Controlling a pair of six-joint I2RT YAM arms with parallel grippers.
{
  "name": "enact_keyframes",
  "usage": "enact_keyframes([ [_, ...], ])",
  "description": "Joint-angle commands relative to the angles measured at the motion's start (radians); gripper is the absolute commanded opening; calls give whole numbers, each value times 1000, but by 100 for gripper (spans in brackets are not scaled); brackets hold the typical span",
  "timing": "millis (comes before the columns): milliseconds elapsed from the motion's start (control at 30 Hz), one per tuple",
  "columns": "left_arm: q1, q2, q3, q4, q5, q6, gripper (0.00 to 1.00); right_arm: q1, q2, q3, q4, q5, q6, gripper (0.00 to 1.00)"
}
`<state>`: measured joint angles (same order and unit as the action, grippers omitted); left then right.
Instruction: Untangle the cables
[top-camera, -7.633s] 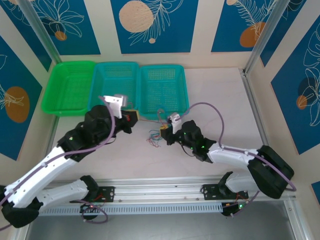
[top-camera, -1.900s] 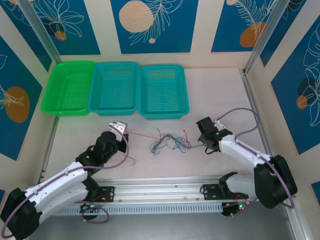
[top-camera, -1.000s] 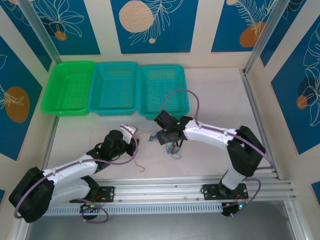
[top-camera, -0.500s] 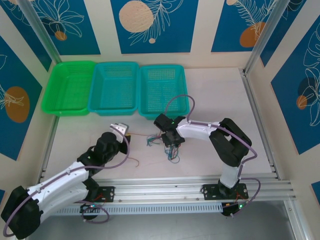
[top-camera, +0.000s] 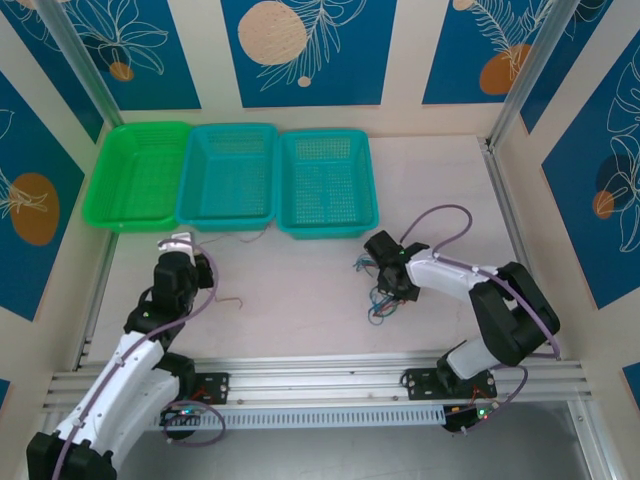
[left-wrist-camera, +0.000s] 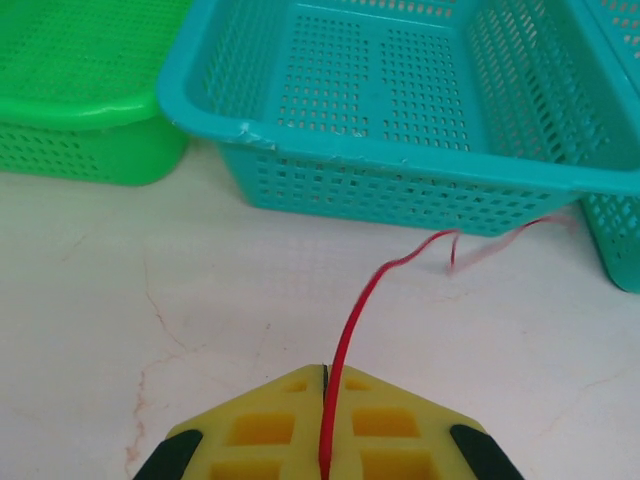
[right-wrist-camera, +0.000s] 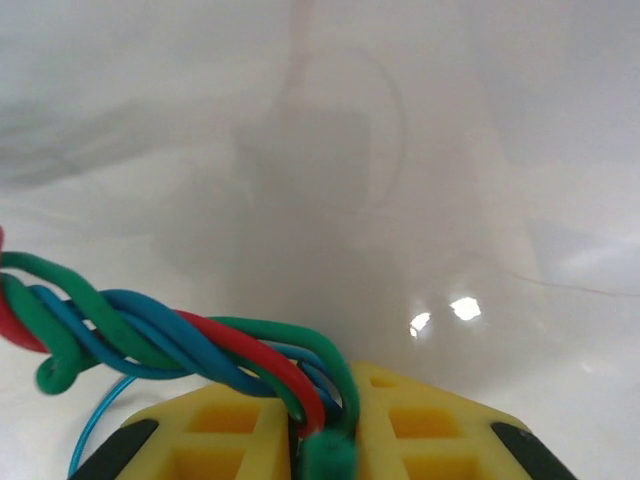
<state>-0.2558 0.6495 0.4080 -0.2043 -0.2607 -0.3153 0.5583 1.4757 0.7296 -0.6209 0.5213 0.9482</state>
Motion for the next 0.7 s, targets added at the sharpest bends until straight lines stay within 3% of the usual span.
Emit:
enact_keyframes([
  [0, 12, -5, 28, 40, 182, -15, 0, 2, -30, -25, -13, 12, 21, 18],
  [133, 8, -19, 23, 263, 561, -26, 0, 9, -31, -5, 26, -40, -44, 16],
  [300, -29, -23, 141, 283, 758, 26, 0, 34, -36, 18, 25, -14, -43, 16],
  [533, -92, -10, 330, 272, 715, 121, 0, 43, -67, 19, 36, -6, -53, 16],
  [667, -92, 92, 478, 206, 533, 150, 0, 49, -92, 19, 35, -6, -57, 16],
])
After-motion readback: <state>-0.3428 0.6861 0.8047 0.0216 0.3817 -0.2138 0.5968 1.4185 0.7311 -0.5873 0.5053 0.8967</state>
